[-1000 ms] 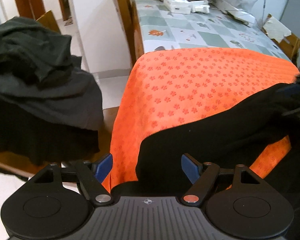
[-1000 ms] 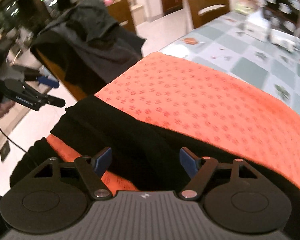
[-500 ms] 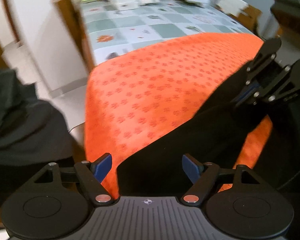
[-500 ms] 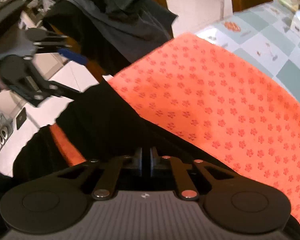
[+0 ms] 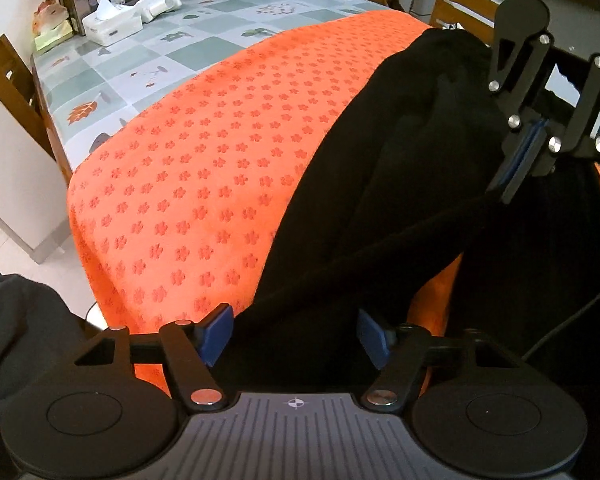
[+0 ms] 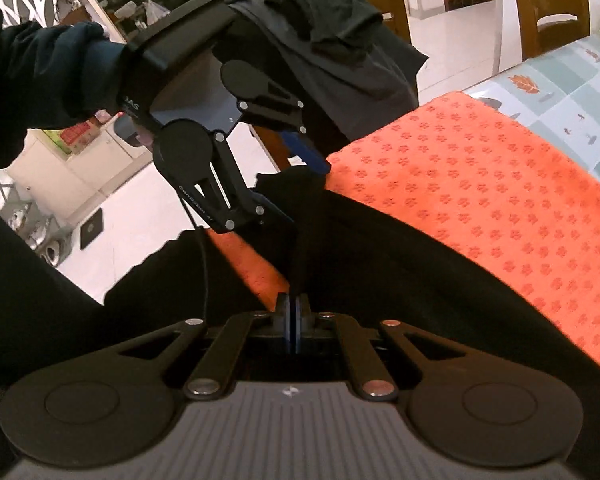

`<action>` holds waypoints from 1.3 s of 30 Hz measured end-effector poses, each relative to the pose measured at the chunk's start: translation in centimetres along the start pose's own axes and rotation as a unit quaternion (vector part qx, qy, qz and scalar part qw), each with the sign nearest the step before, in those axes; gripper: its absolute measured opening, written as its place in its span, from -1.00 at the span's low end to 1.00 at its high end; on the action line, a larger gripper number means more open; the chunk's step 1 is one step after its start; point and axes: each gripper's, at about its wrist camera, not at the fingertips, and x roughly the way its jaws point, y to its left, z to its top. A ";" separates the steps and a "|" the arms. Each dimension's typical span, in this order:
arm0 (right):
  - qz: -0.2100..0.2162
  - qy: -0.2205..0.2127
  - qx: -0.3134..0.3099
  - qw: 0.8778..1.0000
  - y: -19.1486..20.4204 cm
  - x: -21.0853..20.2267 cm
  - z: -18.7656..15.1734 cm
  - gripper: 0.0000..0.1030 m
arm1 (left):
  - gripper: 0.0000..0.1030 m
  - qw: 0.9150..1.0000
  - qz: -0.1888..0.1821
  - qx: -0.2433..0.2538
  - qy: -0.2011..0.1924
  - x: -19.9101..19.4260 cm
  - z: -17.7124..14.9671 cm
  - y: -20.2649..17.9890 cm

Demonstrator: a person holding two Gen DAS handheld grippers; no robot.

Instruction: Fold clothes

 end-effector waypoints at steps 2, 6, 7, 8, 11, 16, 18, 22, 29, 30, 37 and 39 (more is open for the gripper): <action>0.006 -0.003 0.003 1.000 0.3 -0.3 -0.4 -0.94 | 0.41 1.000 0.004 0.006 0.002 -0.3 -0.4 -0.3; 0.015 0.008 -0.011 1.000 0.9 -0.7 -0.9 -0.94 | 0.48 1.000 0.008 0.025 -0.010 -1.0 -0.5 -1.2; 0.018 0.012 -0.016 1.000 1.1 -0.7 -1.0 -0.94 | 0.57 0.999 0.009 0.034 -0.014 -1.1 -0.4 -1.4; 0.020 0.016 -0.022 0.999 1.4 -0.6 -1.1 -0.94 | 0.62 0.998 0.013 0.051 -0.017 -1.0 -0.4 -1.8; 0.023 0.025 -0.039 0.999 2.1 -0.6 -1.2 -0.94 | 0.74 0.994 0.018 0.102 -0.018 -0.4 -0.3 -2.4; 0.025 0.025 -0.049 0.998 2.8 -1.0 -1.3 -0.94 | 0.35 0.990 -0.011 0.137 0.023 1.2 -0.5 -2.5; 0.022 0.021 -0.046 0.999 2.8 -1.3 -1.5 -0.94 | -0.07 0.988 0.015 0.151 0.017 1.1 -1.0 -2.9; 0.006 0.004 -0.023 1.000 2.1 -1.9 -1.9 -0.94 | -0.62 0.995 0.053 0.076 -0.026 -1.2 -1.4 -2.0; -0.019 -0.025 -0.010 0.999 1.9 -2.5 -2.3 -0.94 | -0.68 0.979 0.177 -0.011 -0.098 -5.0 -0.6 -4.0; -0.021 -0.027 -0.010 0.999 1.9 -2.5 -2.3 -0.94 | -0.68 0.975 0.192 -0.024 -0.107 -5.3 -0.6 -4.6; -0.013 -0.014 -0.003 1.000 2.2 -1.8 -3.6 -0.94 | -0.67 0.972 0.221 -0.054 -0.065 -3.3 -4.5 -9.8; -0.008 0.001 0.004 1.000 2.2 -0.8 -4.5 -0.94 | -0.63 0.972 0.215 -0.074 -0.051 -3.0 -5.6 -10.9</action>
